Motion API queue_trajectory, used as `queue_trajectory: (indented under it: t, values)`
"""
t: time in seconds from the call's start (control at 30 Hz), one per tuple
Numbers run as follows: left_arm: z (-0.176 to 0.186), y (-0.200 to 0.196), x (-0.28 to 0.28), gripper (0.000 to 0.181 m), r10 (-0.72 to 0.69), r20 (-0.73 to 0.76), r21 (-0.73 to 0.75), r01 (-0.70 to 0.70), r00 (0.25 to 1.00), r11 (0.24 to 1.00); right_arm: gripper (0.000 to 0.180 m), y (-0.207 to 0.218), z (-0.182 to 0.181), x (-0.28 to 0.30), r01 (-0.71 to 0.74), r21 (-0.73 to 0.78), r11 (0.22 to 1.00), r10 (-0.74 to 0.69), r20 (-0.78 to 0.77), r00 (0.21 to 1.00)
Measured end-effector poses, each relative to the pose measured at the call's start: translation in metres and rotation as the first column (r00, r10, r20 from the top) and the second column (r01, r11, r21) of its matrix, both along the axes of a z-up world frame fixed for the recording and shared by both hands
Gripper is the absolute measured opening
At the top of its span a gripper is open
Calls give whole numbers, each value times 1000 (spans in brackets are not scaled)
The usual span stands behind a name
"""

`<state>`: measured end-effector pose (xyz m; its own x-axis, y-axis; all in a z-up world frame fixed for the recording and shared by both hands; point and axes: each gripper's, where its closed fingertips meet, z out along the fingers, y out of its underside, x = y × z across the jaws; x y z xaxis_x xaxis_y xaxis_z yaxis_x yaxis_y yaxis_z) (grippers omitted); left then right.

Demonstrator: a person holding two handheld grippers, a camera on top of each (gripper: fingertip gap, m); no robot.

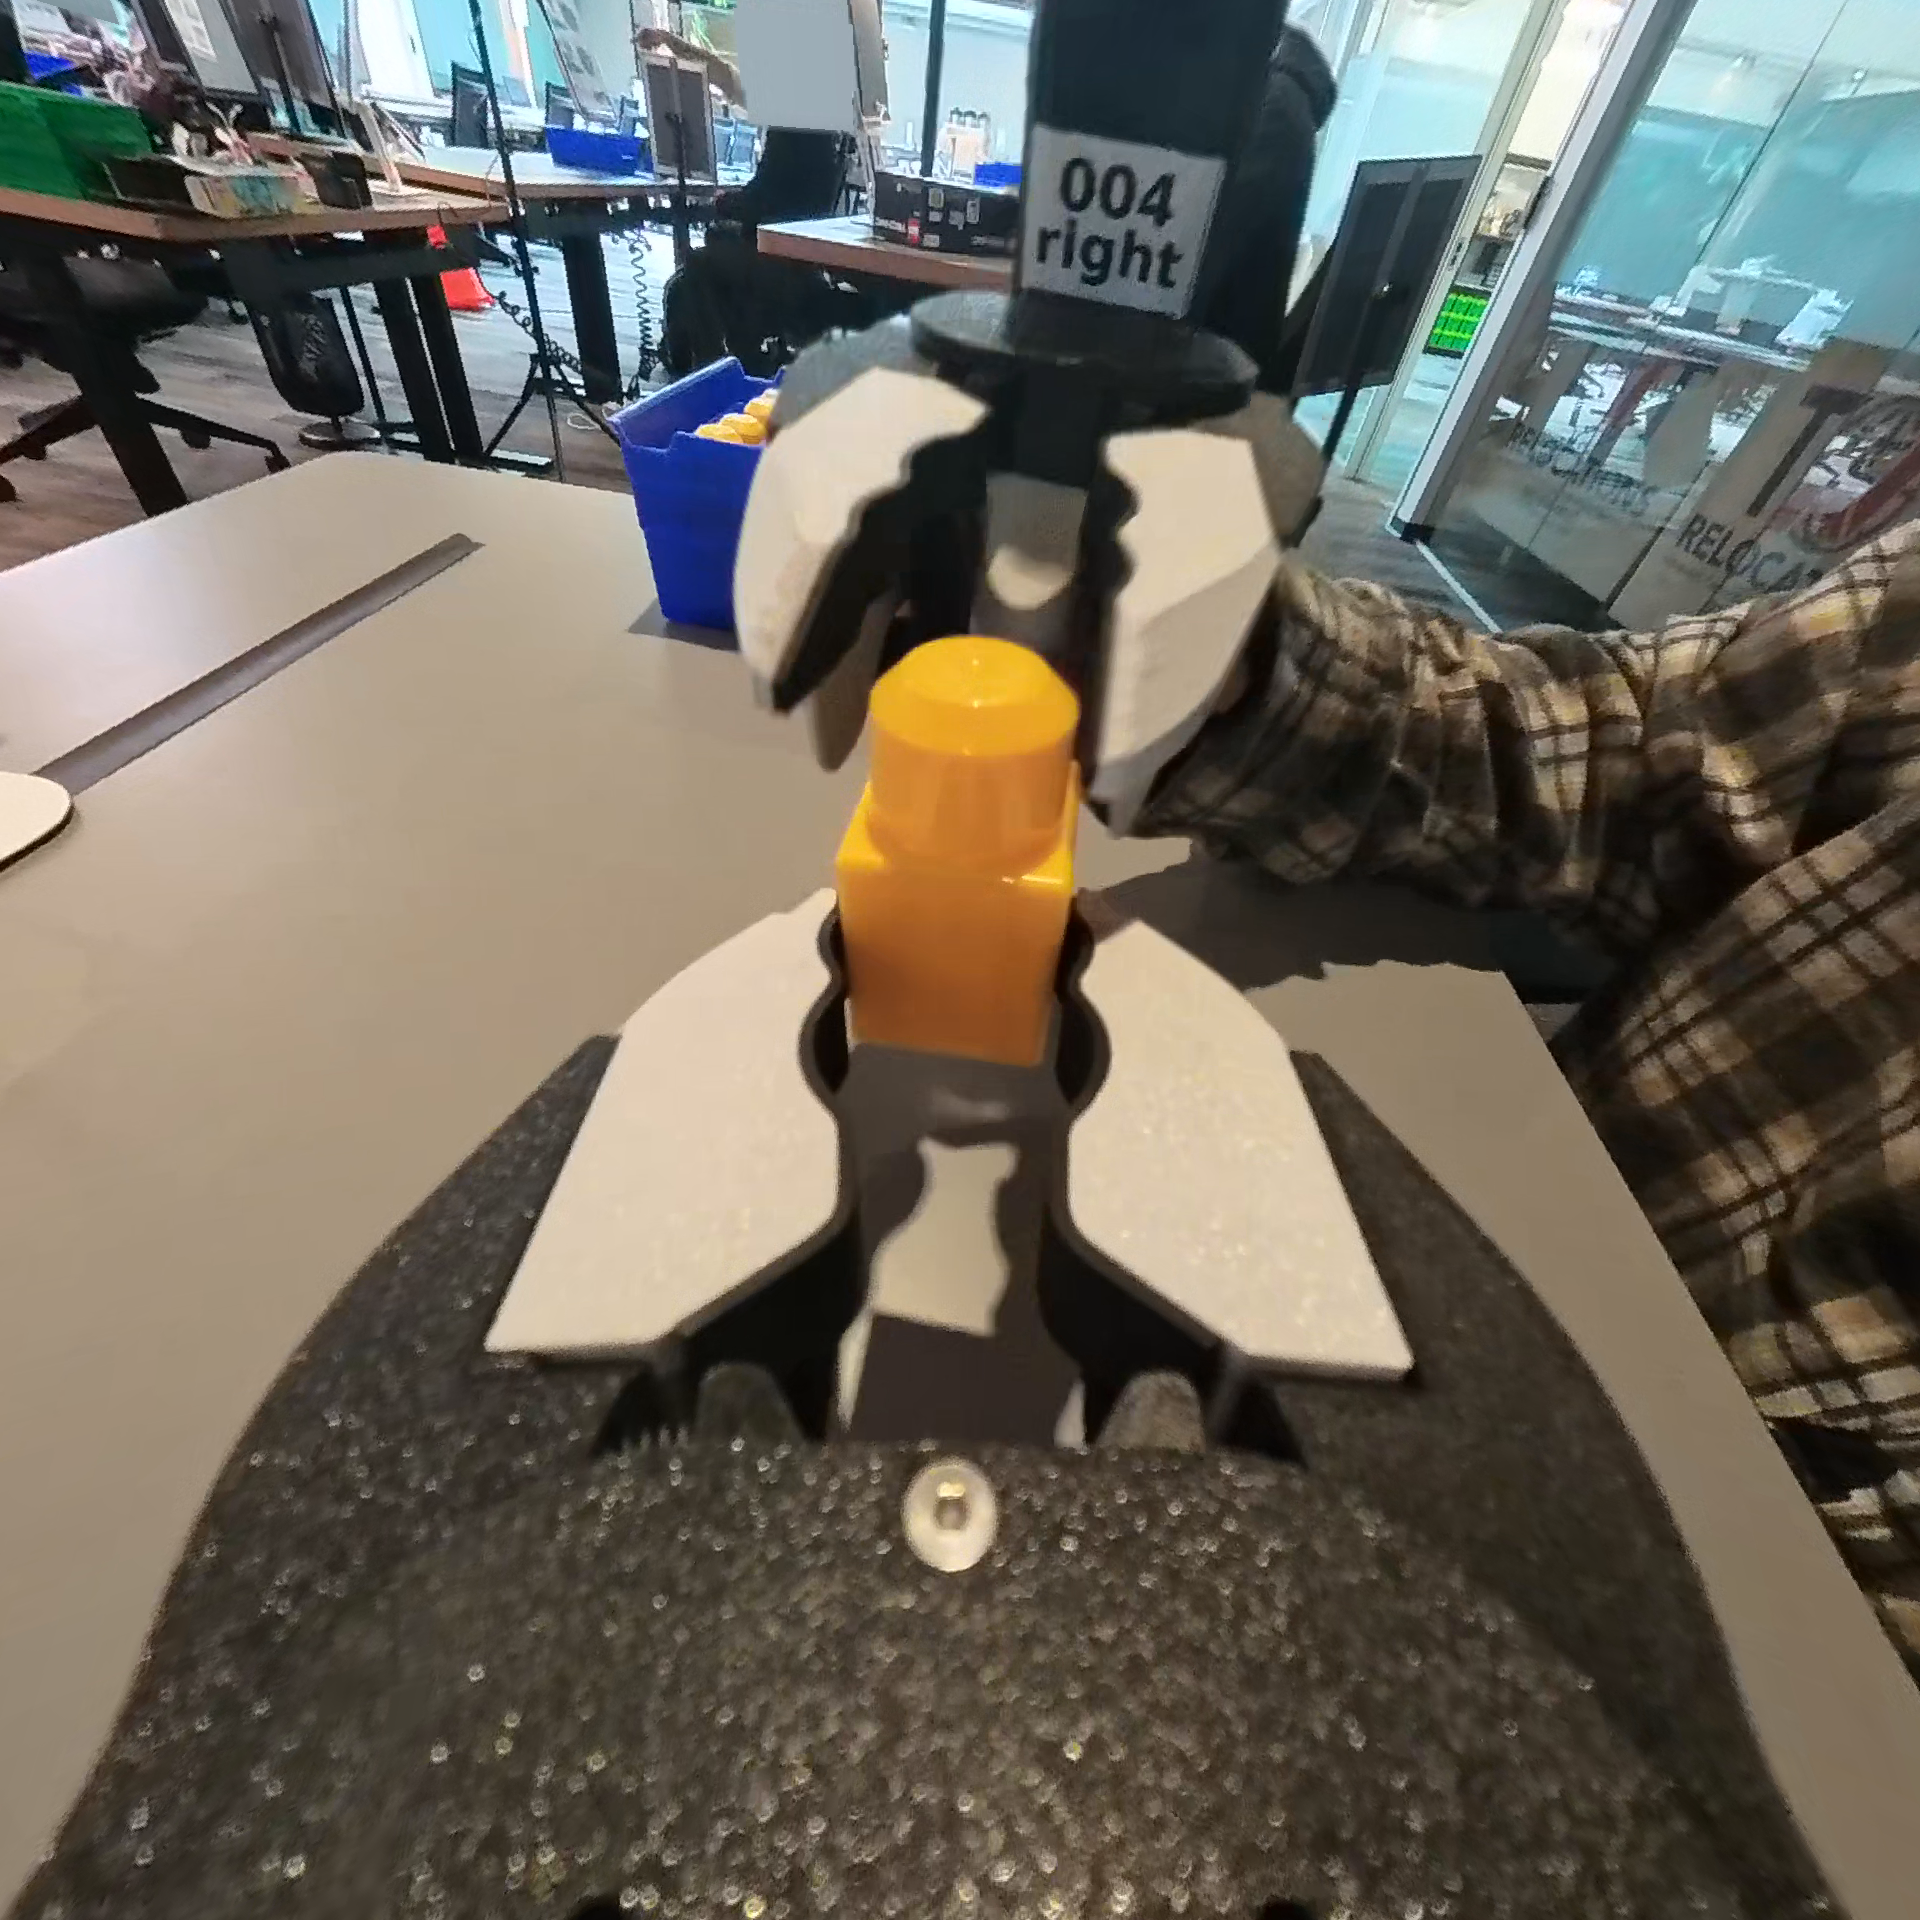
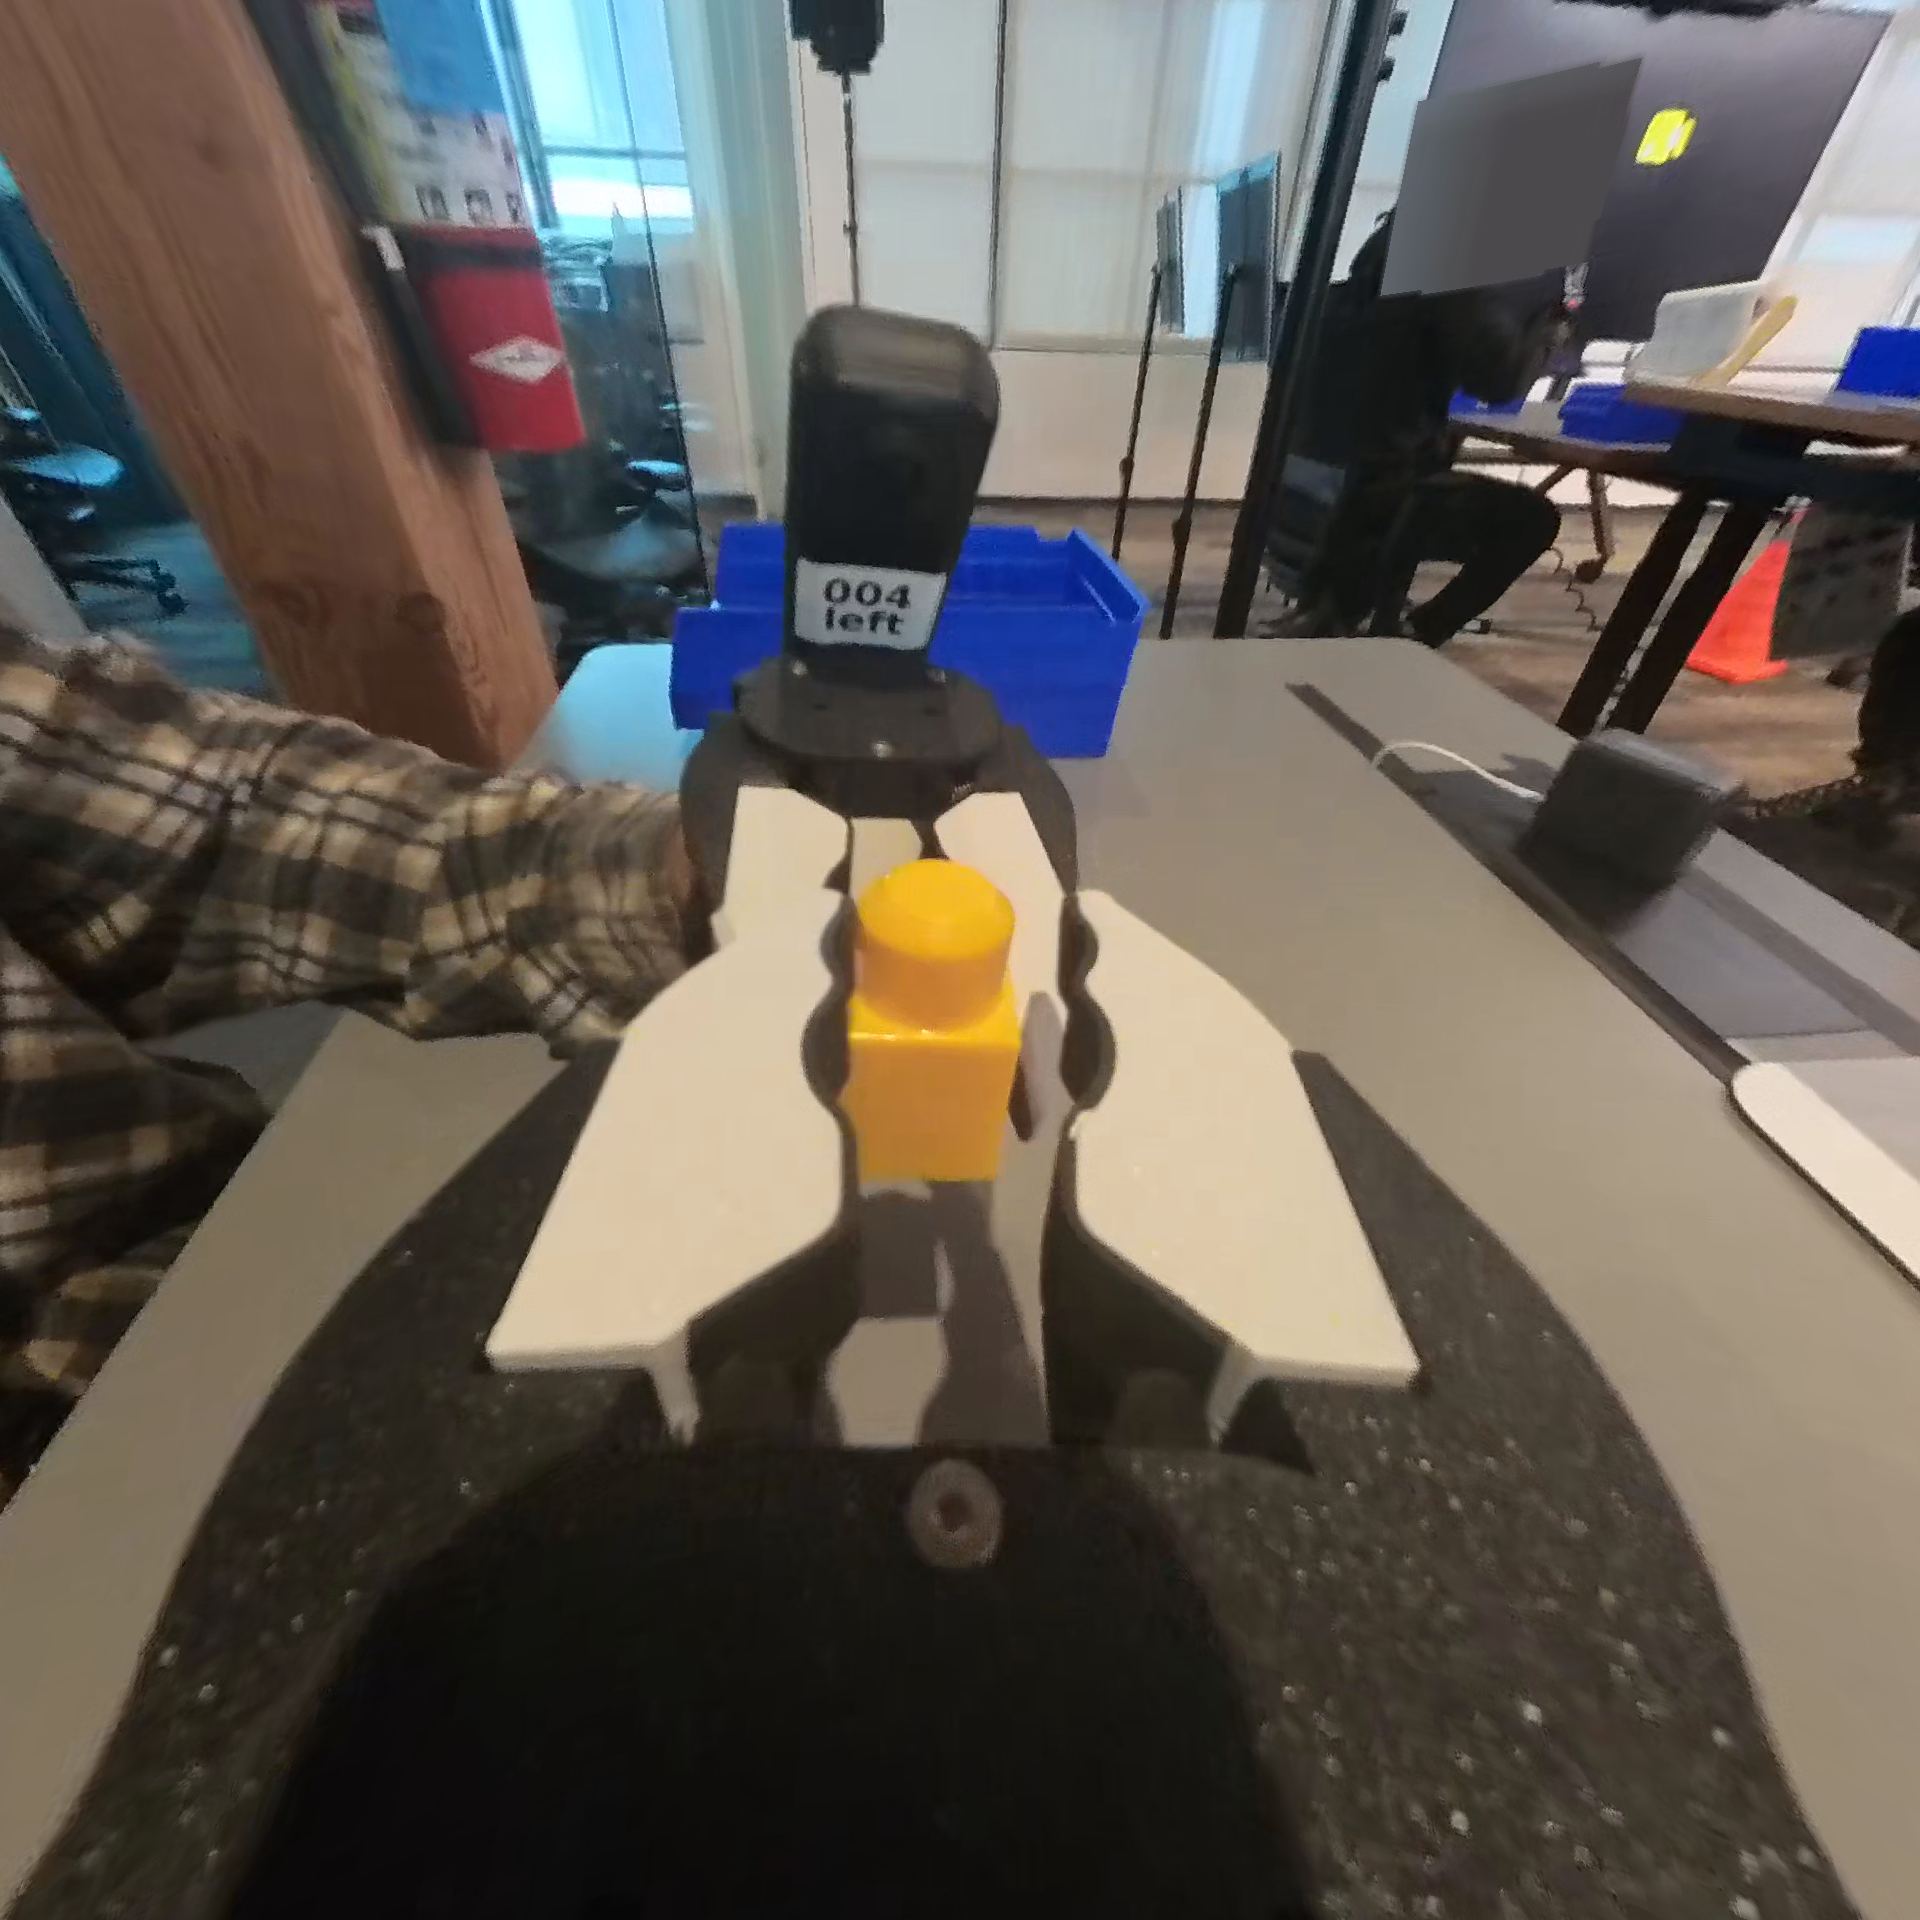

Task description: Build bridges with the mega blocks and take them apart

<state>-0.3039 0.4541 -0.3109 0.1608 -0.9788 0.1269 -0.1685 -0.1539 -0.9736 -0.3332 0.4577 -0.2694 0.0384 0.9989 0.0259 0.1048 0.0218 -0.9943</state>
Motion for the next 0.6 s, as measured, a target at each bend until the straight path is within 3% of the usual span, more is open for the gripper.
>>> queue_trajectory:
  t: [0.03, 0.17, 0.27, 0.33, 0.47, 0.6]
  values:
    - [0, 0, -1, 38, 1, -1, 2, -1, 1000, 1000, 29, -4, 0, -2, -33, -1, 999, 33, -6, 999]
    - [-6, -2, -4, 39, -24, -40, -12, 24, 999, 1000, 28, -6, -5, -5, -75, 19, 997, 75, 32, 997]
    - [-10, 10, -29, 68, 35, -90, -11, -36, 995, 999, 28, 1, -15, -5, -57, 39, 998, 54, 67, 996]
    - [-9, 22, -56, 74, 99, -88, -2, -99, 991, 995, 28, 10, -30, -9, -38, 52, 998, 32, 116, 993]
    - [3, 45, -101, 67, 200, 10, -21, -200, 980, 980, 28, 23, -76, -26, -44, 56, 997, 28, 255, 966]
    - [4, 52, -113, 60, 235, 40, -50, -232, 971, 971, 28, 31, -109, -36, -46, 35, 998, 32, 344, 938]
